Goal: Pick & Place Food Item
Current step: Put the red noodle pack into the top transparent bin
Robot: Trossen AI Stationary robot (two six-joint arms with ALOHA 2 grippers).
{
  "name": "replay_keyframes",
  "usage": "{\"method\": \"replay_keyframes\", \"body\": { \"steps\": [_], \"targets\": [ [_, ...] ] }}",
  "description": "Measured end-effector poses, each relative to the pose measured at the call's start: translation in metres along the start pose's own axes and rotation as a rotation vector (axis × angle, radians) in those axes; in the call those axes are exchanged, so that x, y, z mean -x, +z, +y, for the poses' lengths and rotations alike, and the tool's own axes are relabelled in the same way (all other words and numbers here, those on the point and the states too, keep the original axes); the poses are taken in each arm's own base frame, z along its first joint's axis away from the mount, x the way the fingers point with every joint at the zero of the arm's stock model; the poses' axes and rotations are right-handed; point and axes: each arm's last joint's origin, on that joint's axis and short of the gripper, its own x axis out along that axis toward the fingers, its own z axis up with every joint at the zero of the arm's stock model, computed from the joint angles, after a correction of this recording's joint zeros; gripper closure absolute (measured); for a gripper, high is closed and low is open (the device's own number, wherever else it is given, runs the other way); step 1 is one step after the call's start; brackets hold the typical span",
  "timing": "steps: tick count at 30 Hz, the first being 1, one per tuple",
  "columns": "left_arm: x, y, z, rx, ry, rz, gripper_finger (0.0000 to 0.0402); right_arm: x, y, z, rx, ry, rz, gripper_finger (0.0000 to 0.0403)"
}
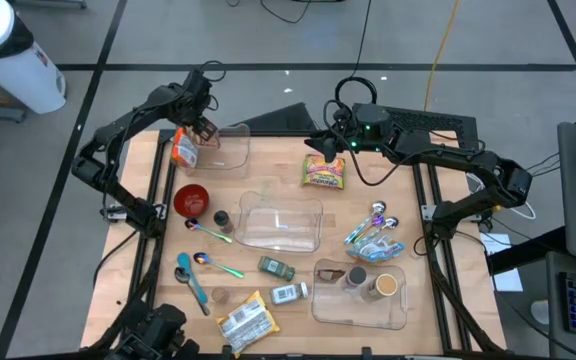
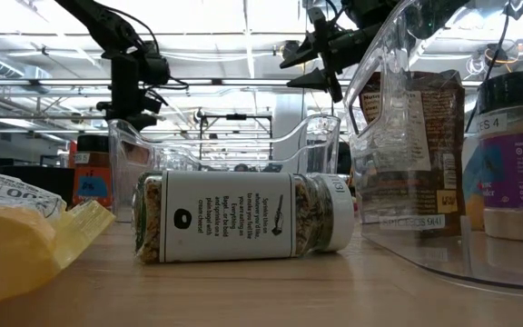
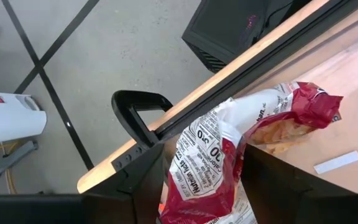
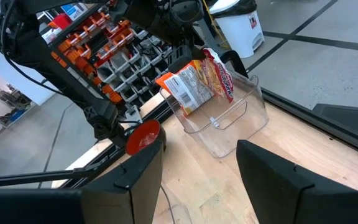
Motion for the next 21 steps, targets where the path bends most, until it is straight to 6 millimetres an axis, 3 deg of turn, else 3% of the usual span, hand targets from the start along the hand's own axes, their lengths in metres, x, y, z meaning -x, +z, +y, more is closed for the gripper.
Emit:
{"method": "replay_keyframes", "body": {
  "steps": [21],
  "targets": [
    [-0.0048,-0.0048,-0.0031,-0.009,-0.022,0.024,0.0192,-0.0026,-0.0052,0.0086,0.037,0.025,0.018,0.0206]
  ]
}}
